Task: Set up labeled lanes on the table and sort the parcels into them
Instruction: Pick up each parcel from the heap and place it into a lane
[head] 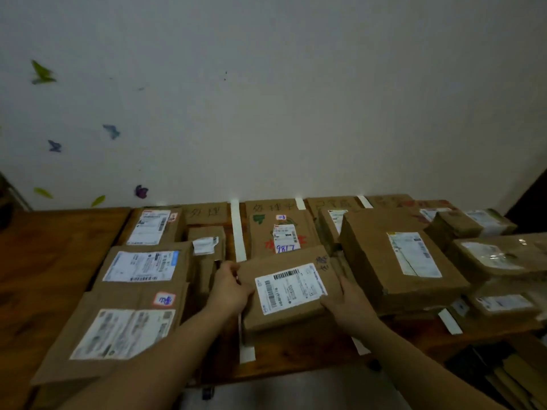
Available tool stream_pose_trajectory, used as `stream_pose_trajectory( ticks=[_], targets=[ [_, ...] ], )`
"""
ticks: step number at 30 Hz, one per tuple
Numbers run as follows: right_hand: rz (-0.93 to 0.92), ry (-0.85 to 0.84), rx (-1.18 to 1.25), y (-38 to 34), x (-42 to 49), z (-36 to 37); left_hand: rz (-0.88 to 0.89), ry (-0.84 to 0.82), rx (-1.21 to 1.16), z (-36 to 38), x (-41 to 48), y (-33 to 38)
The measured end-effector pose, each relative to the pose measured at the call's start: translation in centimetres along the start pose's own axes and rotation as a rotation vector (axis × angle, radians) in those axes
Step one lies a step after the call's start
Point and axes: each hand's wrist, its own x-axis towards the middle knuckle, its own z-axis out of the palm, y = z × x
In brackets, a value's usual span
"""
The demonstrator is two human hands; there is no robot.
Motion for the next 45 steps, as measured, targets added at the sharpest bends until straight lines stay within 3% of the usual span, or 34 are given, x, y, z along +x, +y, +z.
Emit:
stream_pose_trajectory(
  ticks=[6, 14, 18, 21, 28, 31, 37, 45],
  targets=[
    [-0.192, -0.034, -0.269, 4.4, 0.8, -0.1, 0.109, -0.097, 0.420, 3.7, -1.2, -1.7],
    [-0.239, 0.011, -0.390, 7.5, 1.7, -0.1, 0.121, -0.225, 0.622, 6.5, -0.3, -3.0],
    [-0.400, -0.022, -0.576, 7.1, 2.0, 0.1, 0.356, -0.199, 1.031, 6.0, -0.6, -4.1],
    [-0.413, -0.126, -0.709, 6.0, 2.7, 0.4, 0.291, -0.261, 1.123, 6.1, -0.5, -4.7],
    [-0.349, -0.163, -0.854, 3.4, 3.8, 0.1, 0.223, -0.333, 1.182, 4.9, -0.4, -2.5],
    [-0.345, -0.187, -0.861, 0.5, 3.9, -0.1, 0.225, -0.240, 1.112, 2.0, -0.9, 0.0],
    [-0.576, -0.129, -0.769, -8.3, 1.8, 3.3, 0.322, -0.013, 1.121, -8.5, -3.0, 3.4],
    [-0.761, -0.173, -0.710, -21.5, -4.5, 14.5, 0.088, 0.212, 0.947, -27.4, -7.2, -3.3]
  ],
)
